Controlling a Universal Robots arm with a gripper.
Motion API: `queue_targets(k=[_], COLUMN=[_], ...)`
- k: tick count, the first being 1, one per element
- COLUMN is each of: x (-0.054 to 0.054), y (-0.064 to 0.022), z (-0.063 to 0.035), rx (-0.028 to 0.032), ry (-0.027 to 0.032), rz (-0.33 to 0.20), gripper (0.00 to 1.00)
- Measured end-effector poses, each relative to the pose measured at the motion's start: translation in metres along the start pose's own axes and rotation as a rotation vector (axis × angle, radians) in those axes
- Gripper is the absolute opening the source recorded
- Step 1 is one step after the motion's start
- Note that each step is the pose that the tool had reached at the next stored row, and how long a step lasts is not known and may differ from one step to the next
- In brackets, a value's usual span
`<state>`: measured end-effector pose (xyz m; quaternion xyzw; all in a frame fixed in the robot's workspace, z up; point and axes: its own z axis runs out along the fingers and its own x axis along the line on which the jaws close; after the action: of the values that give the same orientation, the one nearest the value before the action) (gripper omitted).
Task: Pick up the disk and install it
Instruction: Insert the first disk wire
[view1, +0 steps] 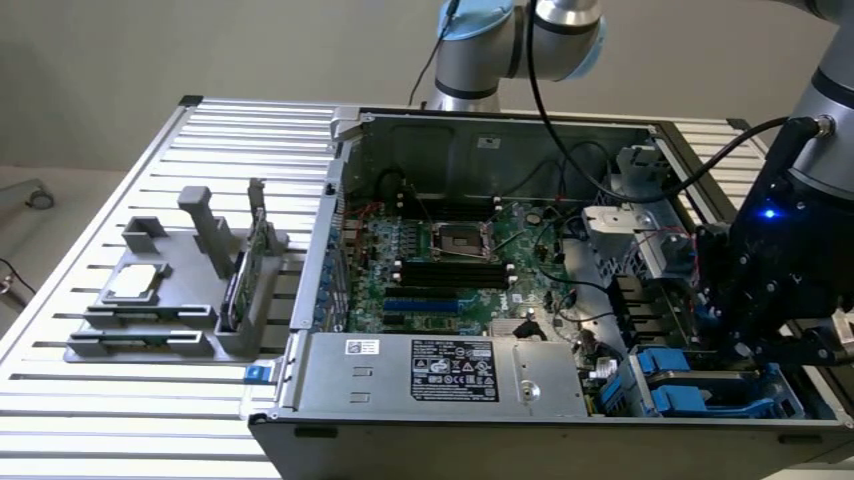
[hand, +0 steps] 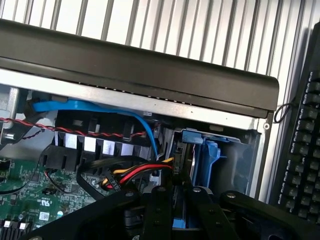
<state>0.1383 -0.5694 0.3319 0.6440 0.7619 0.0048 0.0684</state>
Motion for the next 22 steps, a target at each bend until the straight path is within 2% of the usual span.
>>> queue_targets(k=[7, 17, 22], x=[-0.0001, 0.0001, 0.0001], y=[0.0008, 0.0008, 0.0008], z=[0.0006, 0.0026, 0.0027], rx=[0.0018, 0.0027, 0.0056], ry=[-0.0052, -0.009, -0.0115], rz=[0.011, 0.015, 0.038], gripper=[0.18, 0.18, 0.18])
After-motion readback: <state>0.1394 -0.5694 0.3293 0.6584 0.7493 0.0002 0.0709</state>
